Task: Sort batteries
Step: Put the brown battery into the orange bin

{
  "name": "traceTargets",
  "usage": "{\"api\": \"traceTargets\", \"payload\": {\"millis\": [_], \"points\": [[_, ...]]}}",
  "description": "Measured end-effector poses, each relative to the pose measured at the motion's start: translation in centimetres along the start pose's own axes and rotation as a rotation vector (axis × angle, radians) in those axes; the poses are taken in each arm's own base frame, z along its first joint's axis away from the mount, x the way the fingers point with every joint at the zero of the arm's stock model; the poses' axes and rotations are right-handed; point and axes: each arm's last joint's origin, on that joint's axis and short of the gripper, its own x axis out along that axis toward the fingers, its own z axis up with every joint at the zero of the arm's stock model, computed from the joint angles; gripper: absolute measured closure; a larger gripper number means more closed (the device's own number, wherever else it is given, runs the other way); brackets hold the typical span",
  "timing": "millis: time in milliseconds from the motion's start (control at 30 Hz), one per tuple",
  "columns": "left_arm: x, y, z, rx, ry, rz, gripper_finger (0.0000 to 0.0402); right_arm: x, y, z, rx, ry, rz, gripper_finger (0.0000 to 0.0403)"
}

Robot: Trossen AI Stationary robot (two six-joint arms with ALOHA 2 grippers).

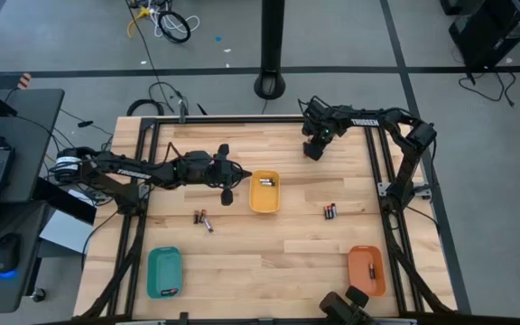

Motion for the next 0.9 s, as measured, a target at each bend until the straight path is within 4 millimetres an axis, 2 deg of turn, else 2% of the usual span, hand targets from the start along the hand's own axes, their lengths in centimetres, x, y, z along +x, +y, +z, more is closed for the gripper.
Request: {"api": "traceTargets", "payload": {"millis": [167, 333, 467, 567, 700, 900], "points": [[0.0, 0.0, 0.0, 0.0, 0.0, 0.0, 0.0396, -1.6, -0.3, 0.4, 0.008, 0.033, -0.013, 0.0344], [0.0, 0.0, 0.0, 0.001, -0.001, 0.005, 0.0396, -5.2, -0.5, 0.5, 0.041, 0.043, -0.072, 0.0344], [0.0, 0.0, 0.0, 0.005, 0.0, 0.01, 0.0396, -9.1, 0.6, -0.4, 0.069, 0.013, -0.069, 0.0344], [0.0, 0.0, 0.0, 0.016, 0.0, 0.012, 0.0396, -11.8, 2.7, -1.7, 0.083, 0.01, -0.055, 0.0344], [0.0, 0.0, 0.0, 0.02, 0.0, 0.012, 0.0396, -15.2, 6.6, -3.9, 0.076, 0.001, -0.023, 0.0344], [0.0, 0.0, 0.0, 0.025, -0.003, 0.013, 0.0396, -18.9, 13.0, -8.6, 0.1, 0.036, 0.027, 0.0344]]}}
